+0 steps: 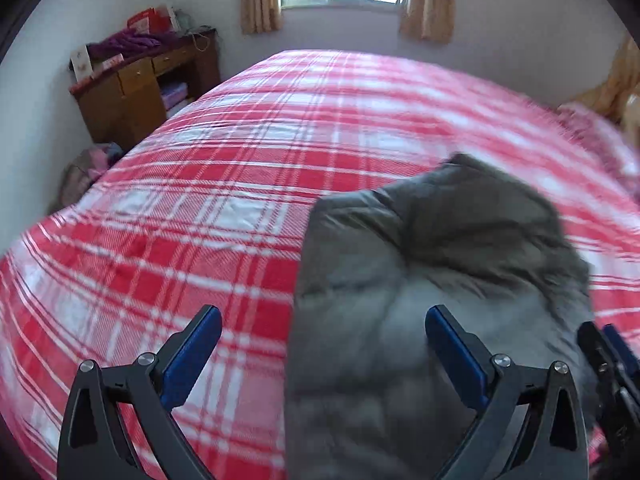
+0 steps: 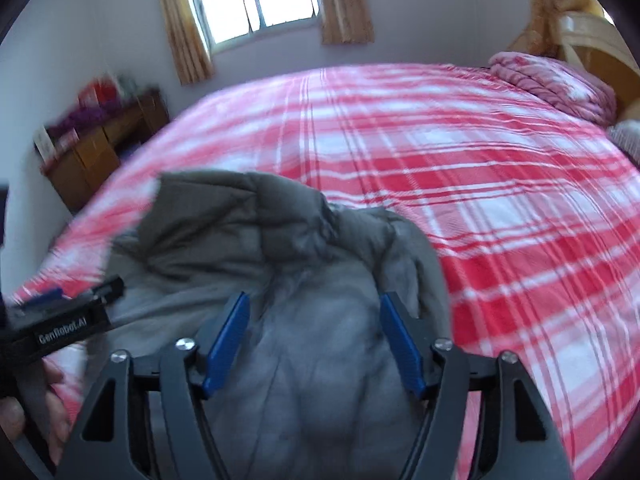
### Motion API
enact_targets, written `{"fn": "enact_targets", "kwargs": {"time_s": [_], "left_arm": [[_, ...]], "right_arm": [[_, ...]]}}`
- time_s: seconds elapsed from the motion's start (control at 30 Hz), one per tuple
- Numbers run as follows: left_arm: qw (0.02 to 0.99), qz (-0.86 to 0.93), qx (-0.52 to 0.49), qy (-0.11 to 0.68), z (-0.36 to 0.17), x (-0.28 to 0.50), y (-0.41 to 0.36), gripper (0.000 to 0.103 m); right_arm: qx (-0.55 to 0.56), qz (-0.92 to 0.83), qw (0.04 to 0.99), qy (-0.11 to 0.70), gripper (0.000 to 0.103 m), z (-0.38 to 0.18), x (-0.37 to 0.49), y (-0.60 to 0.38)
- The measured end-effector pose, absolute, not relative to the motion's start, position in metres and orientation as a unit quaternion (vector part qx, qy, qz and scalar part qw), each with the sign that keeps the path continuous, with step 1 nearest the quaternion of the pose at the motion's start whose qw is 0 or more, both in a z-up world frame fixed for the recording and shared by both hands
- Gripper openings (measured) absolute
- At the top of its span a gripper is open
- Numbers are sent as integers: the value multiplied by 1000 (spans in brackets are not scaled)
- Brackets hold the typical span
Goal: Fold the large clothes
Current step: 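Hold the jacket bundle in both tools and lift it, then lift the grey jacket bundle higher off the bed with both tools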
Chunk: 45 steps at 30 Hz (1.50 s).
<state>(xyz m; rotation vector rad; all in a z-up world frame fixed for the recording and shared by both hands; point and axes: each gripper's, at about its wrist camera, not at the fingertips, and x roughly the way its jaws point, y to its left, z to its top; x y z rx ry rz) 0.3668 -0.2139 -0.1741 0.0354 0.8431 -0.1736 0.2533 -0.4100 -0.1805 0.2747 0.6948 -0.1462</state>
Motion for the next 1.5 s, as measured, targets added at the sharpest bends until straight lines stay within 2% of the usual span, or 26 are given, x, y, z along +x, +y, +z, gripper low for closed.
{"fn": "enact_targets", "kwargs": {"time_s": [0.1,0.23,0.4,0.67,0.83,1.0,1.2,1.27,1.4,1.5], "left_arm": [[909,-78,51,406,-191,354,-225,102],[914,-72,63,394,-205,353,-231,102],[911,-74,43,404,-218,359,-225,102],[912,-68,63,400,-218,356,-232,102],[917,-73,58,389,-194,344,-206,102],[896,-101,16,432,-215,357,-189,102],[900,-102,39,422,-218,357,-202,102],[902,-103,47,417,-218,356,-205,102],[902,-111,48,414,-218,353,-204,102],[905,-116,55,405,-217,351,-208,102]], "right_arm": [[133,-63,942,303,74,-176,216,-397],[125,-63,937,319,74,-204,217,-392],[119,-66,935,327,74,-214,221,-391],[121,-67,933,333,75,-217,221,-390],[116,-66,933,333,75,-212,218,-390],[174,-135,935,277,84,-200,187,-428],[216,-121,911,331,83,-223,202,-458],[225,-109,909,334,83,-226,206,-461],[234,-71,910,334,69,-230,210,-460],[233,-50,911,336,69,-231,209,-450]]}}
